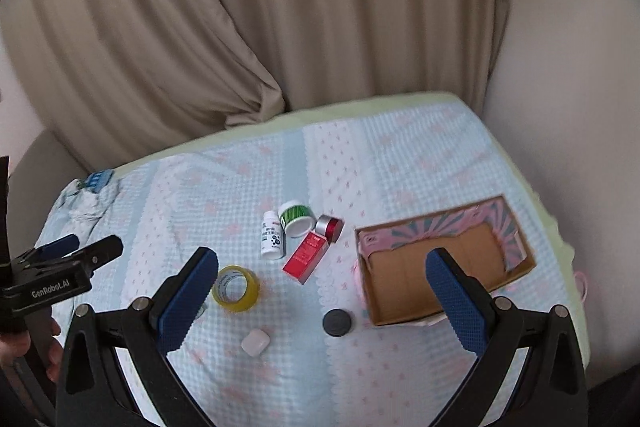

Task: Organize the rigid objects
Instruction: 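Grasp the white vitamin bottle with the left tool while the right tool grasps the red box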

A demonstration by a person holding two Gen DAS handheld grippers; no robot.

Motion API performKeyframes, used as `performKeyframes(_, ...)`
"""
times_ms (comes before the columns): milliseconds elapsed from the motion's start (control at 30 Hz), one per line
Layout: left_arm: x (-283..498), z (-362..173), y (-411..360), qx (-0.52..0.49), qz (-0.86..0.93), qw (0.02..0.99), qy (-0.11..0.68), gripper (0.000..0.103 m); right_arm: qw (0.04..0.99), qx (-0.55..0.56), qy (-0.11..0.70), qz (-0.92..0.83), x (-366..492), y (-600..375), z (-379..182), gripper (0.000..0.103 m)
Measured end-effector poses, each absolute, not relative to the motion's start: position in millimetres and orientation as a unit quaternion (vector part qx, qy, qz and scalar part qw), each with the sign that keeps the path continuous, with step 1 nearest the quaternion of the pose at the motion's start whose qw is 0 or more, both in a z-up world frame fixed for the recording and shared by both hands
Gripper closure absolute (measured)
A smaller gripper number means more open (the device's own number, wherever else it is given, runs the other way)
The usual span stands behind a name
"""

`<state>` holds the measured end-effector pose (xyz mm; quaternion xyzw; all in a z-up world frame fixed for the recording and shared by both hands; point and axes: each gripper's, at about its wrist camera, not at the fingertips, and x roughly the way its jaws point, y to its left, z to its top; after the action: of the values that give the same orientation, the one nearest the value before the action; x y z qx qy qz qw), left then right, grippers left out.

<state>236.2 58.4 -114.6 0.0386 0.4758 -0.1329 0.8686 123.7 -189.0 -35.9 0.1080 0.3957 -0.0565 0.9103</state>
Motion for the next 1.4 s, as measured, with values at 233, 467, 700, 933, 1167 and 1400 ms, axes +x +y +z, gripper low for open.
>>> performKeyframes(233,343,-193,46,0.052,-0.171,0.823,0.539,0.001,0.878,0.142,0.447,-0.096,189,-157,-102,0.0)
performKeyframes(467,407,-282,14,0.059,-0.181,0.768,0.612,0.001,0.837,0.164,0.506,-0.13,252,-147,-178,0.0)
performKeyframes(700,445,-364,-20,0.076,-0.173,0.723,0.664,0.001,0.793,0.183,0.555,-0.172,308,-147,-256,0.0)
performKeyframes(933,465,-428,-46,0.09,-0.159,0.689,0.702,0.001,0.757,0.194,0.587,-0.212,347,-155,-321,0.007)
performKeyframes(1167,470,-463,-51,0.063,-0.154,0.669,0.724,0.008,0.732,0.214,0.611,-0.214,353,-160,-350,0.014)
performKeyframes(1400,467,-485,-68,0.091,-0.15,0.663,0.728,0.026,0.712,0.242,0.626,-0.208,354,-168,-373,0.041)
